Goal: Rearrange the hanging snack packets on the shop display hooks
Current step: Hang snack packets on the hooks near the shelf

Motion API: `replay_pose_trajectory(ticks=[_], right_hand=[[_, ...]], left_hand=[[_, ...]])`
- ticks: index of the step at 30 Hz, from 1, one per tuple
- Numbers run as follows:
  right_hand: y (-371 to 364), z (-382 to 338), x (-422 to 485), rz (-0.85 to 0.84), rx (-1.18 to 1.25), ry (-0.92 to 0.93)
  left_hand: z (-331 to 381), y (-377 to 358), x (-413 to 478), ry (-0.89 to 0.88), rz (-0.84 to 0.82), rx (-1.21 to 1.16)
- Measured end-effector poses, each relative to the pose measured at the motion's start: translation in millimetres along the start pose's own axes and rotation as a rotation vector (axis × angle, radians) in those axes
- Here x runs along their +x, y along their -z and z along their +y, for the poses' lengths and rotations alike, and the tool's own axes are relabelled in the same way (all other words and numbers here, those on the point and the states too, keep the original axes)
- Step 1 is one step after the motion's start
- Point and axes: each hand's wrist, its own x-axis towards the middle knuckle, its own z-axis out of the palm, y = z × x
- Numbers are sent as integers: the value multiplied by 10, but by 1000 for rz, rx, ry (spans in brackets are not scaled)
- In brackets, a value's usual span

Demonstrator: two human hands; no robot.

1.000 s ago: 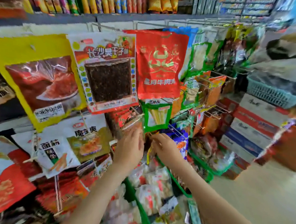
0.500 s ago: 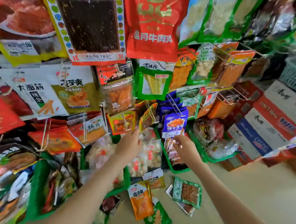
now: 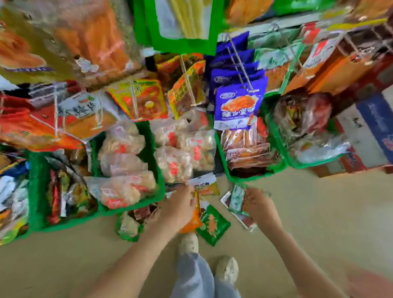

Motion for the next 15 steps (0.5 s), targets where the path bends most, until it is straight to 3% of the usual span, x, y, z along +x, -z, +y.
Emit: replay_pose_trajectory(ticks=[5, 8, 15], right_hand=[[-508, 1023, 486, 165, 165, -221], [-1028, 1732, 827, 169, 196, -332], [-2261, 3185, 2001, 141, 216, -364]], left_hand=[[-5, -971, 796, -84, -152, 113], [-65, -1760, 1296, -123, -214, 134], [-187, -3697, 2537, -99, -334, 228]])
